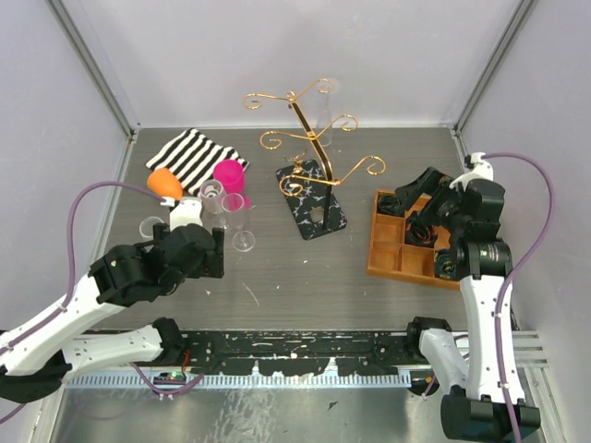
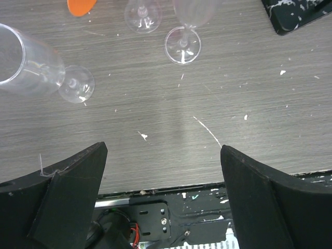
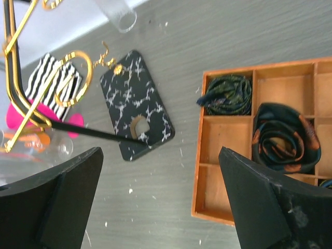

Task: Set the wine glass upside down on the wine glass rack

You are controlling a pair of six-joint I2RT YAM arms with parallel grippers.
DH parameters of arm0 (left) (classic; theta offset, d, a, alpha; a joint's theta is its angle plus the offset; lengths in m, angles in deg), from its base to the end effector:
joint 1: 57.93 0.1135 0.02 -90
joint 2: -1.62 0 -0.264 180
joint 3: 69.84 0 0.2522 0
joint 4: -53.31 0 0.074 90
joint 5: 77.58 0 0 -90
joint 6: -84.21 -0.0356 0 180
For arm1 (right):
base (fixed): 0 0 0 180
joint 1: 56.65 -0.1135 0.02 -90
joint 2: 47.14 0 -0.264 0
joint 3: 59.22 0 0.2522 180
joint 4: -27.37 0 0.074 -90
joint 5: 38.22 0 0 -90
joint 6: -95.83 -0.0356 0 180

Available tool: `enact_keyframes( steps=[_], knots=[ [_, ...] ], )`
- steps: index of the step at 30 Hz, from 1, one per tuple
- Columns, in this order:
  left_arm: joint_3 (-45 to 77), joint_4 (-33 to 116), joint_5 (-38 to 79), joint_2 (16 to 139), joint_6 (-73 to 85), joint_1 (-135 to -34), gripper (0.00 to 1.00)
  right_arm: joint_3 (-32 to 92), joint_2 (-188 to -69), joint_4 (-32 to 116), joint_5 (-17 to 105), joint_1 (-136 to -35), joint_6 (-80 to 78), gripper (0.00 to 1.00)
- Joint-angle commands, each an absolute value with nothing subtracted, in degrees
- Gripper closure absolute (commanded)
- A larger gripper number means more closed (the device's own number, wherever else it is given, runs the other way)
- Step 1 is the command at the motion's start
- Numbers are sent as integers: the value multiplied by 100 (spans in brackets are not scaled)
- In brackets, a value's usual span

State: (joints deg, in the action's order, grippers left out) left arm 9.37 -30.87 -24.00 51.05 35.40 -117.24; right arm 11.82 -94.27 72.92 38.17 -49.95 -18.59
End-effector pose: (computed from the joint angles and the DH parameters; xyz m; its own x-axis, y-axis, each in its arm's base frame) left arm 0.0830 -0.0984 0.3558 -0.6518 0.0600 -0.7560 0.1147 0.9932 -0.0201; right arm 0.1717 -0.0117 0.3692 -0.3764 0.4488 -0.8105 0.0569 0.8844 0.4633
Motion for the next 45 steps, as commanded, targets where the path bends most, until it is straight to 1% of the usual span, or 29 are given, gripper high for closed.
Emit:
enact_keyframes(
  steps=[1, 4, 9, 13, 15, 18, 24, 26, 29, 32, 37, 40, 45],
  knots=[
    [1091, -2668, -2565, 5024, 3236, -11728, 2, 908, -9101, 7482, 3141, -5014, -1424, 0],
    [982, -2430, -2643, 4921, 3096, -11728, 2, 672, -8859, 7612, 2893, -5019, -1320, 0],
    [973, -2513, -2959, 4818, 3075, -11729, 2, 459, -8557, 7640, 2852, -5066, -1426, 0],
    [921, -2279, -2646, 4622, 2529, -11729, 2, 219, -8450, 7417, 2722, -5234, -1556, 0],
    [878, -2142, -2629, 4480, 2436, -11730, 2, 159, -8525, 7329, 2859, -5481, -1555, 0],
    [793, -1991, -2771, 4267, 2410, -11733, 2, 112, -8635, 7174, 3420, -6215, -1621, 0],
    [752, -1969, -3123, 3988, 2311, -11730, 2, -189, -8852, 6589, 4535, -8385, -1978, 4],
    [700, -1940, -3187, 3859, 2262, -11732, 2, -395, -8880, 6302, 4759, -8910, -2047, 4],
    [586, -1903, -3265, 3638, 2225, -11735, 2, -808, -8865, 5593, 4911, -9531, -2151, 4],
    [415, -1833, -3366, 3403, 2208, -11728, 2, -1157, -9157, 4859, 5160, -10123, -2242, 4],
    [236, -1731, -3534, 3152, 2207, -11733, 2, -1595, -9960, 3320, 6253, -11350, -2191, 4],
    [212, -1751, -3471, 3115, 2140, -11733, 2, -1731, -10624, 2282, 6366, -11667, -2036, 4],
    [184, -1655, -3228, 3250, 2029, -11727, 2, -1858, -11911, 417, 6294, -11872, -1571, 3]
  ],
)
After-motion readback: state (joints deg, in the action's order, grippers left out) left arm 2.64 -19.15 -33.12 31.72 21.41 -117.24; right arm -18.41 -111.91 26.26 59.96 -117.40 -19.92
